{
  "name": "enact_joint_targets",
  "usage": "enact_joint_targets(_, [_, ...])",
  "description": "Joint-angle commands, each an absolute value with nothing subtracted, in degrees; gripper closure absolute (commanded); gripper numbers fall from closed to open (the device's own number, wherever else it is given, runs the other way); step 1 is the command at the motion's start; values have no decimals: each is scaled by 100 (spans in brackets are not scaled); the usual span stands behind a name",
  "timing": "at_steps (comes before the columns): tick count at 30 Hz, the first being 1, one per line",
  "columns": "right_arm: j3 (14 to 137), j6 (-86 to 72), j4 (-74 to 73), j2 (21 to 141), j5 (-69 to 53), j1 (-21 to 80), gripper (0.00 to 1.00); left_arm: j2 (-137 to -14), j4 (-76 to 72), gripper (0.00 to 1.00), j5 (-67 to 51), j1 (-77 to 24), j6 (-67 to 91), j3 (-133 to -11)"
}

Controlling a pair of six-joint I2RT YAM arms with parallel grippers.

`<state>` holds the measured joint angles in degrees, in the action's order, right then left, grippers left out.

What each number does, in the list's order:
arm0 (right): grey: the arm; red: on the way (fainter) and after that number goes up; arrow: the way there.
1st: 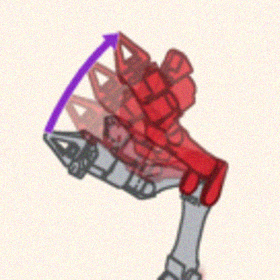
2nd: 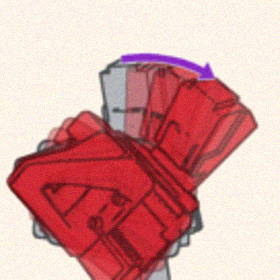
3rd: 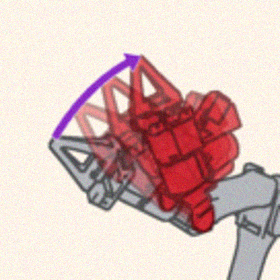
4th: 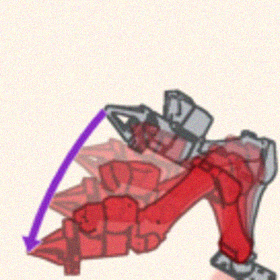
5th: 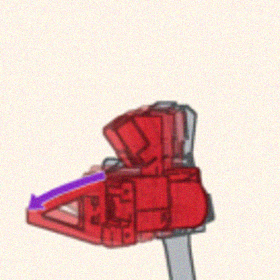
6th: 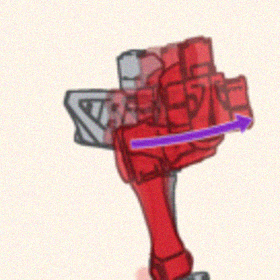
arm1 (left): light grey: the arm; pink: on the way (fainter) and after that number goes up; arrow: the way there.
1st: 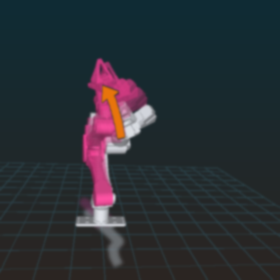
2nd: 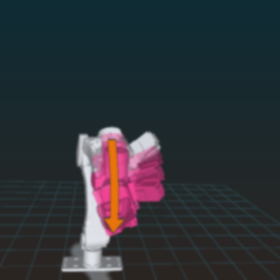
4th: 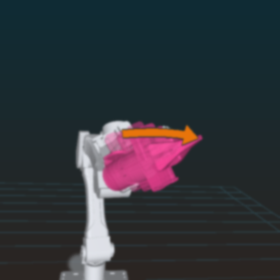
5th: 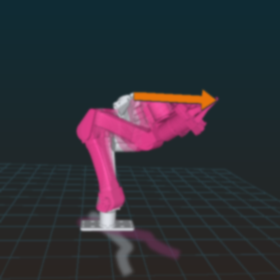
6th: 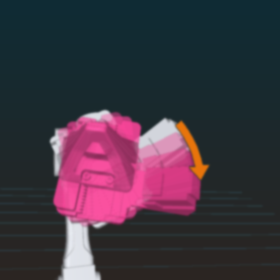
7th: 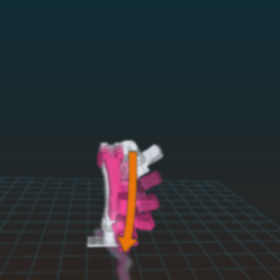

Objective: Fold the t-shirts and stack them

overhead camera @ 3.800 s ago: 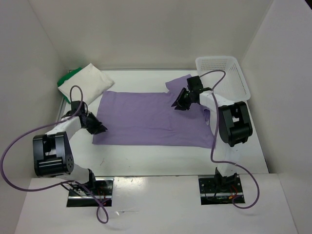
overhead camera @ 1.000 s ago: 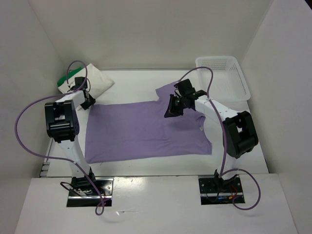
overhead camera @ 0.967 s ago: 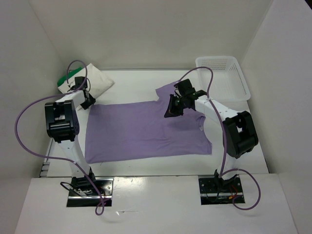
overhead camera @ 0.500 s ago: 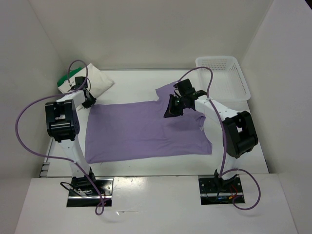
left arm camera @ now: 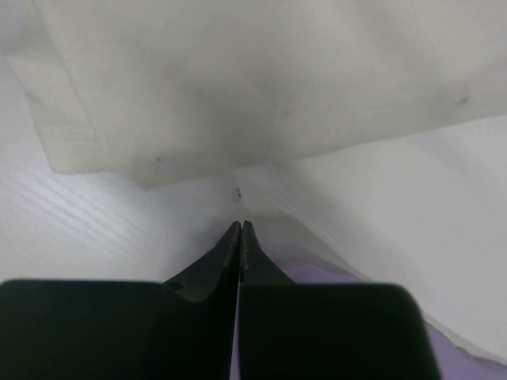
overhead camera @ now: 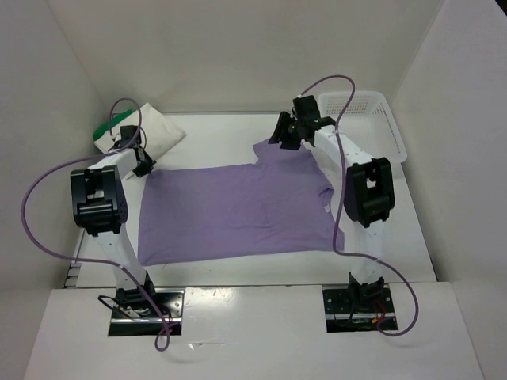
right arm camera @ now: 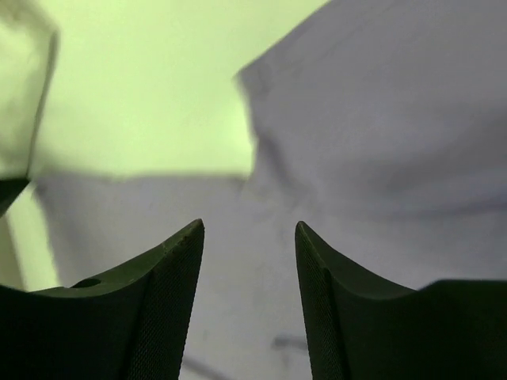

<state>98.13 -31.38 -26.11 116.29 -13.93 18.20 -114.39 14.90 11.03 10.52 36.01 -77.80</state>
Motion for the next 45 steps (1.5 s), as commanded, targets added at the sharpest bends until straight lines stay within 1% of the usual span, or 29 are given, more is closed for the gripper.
enact_joint_targets(1, [10675, -2954, -2478, 12303, -503, 1591, 44, -10802, 1214, 100, 959, 1055, 3524, -7612])
enact_joint_targets(2, [10922, -2901, -2687, 12644, -379, 1530, 44, -10802, 1213, 100, 897, 1055, 3585, -7611])
enact_joint_targets(3, [11377, -2813, -2768, 12804, -47, 1529, 42, -10741, 1213, 100, 896, 1055, 3586, -7611])
enact_joint_targets(5, [11828, -2760, -3021, 13286, 288, 1529, 39, -10740, 1213, 100, 757, 1055, 3647, -7550])
enact_joint_targets(6, [12291, -2760, -3110, 13437, 421, 1477, 39, -10688, 1213, 100, 756, 1055, 3647, -7550])
enact_joint_targets(8, [12707, -2646, -3381, 13753, 825, 1477, 37, -10688, 1152, 100, 694, 1055, 3700, -7498])
enact_joint_targets(9, [13248, -2646, -3514, 14120, 965, 1477, 37, -10687, 1151, 100, 694, 1055, 3700, -7497])
enact_joint_targets(10, [13489, -2593, -3603, 14281, 1210, 1477, 37, -10687, 1151, 100, 642, 1055, 3700, -7497])
enact_joint_targets(11, [13700, -2514, -3656, 14439, 1274, 1477, 35, -10687, 1151, 100, 642, 1055, 3700, -7497])
enact_joint_targets(14, [14875, -2452, -3963, 15063, 1432, 1477, 35, -10687, 1151, 100, 589, 1055, 3700, -7497])
enact_joint_targets(17, [15694, -2399, -4183, 15652, 1556, 1424, 35, -10687, 1204, 100, 536, 1055, 3700, -7497])
enact_joint_targets(22, [15855, -2399, -4131, 16022, 1503, 1424, 38, -10687, 1204, 100, 414, 1055, 3700, -7497])
enact_joint_targets(24, [15855, -2347, -4131, 16075, 1556, 1424, 41, -10687, 1204, 100, 361, 1055, 3700, -7497])
enact_joint_targets(29, [15855, -2347, -4078, 16189, 1556, 1424, 42, -10740, 1204, 100, 360, 1002, 3700, -7497])
enact_joint_targets(31, [15855, -2347, -4025, 16250, 1556, 1424, 38, -10802, 1204, 100, 360, 950, 3700, -7497])
enact_joint_targets(35, [15855, -2347, -3973, 16304, 1556, 1424, 38, -10802, 1204, 100, 308, 949, 3700, -7497])
enact_joint_targets(37, [15855, -2347, -3973, 16365, 1556, 1372, 42, -10802, 1204, 100, 308, 949, 3700, -7497])
enact_joint_targets(39, [15855, -2347, -3973, 16365, 1556, 1371, 43, -10802, 1204, 100, 308, 949, 3700, -7497])
enact_joint_targets(40, [15855, -2347, -3973, 16365, 1556, 1371, 52, -10802, 1204, 100, 308, 949, 3700, -7497])
enact_joint_targets(42, [15855, -2347, -3973, 16418, 1485, 1371, 61, -10802, 1204, 100, 308, 949, 3700, -7497])
enact_joint_targets(43, [15855, -2347, -3973, 16418, 1485, 1319, 68, -10802, 1204, 100, 308, 949, 3700, -7497])
enact_joint_targets(45, [15917, -2347, -3973, 16418, 1485, 1318, 78, -10802, 1204, 100, 255, 949, 3700, -7497])
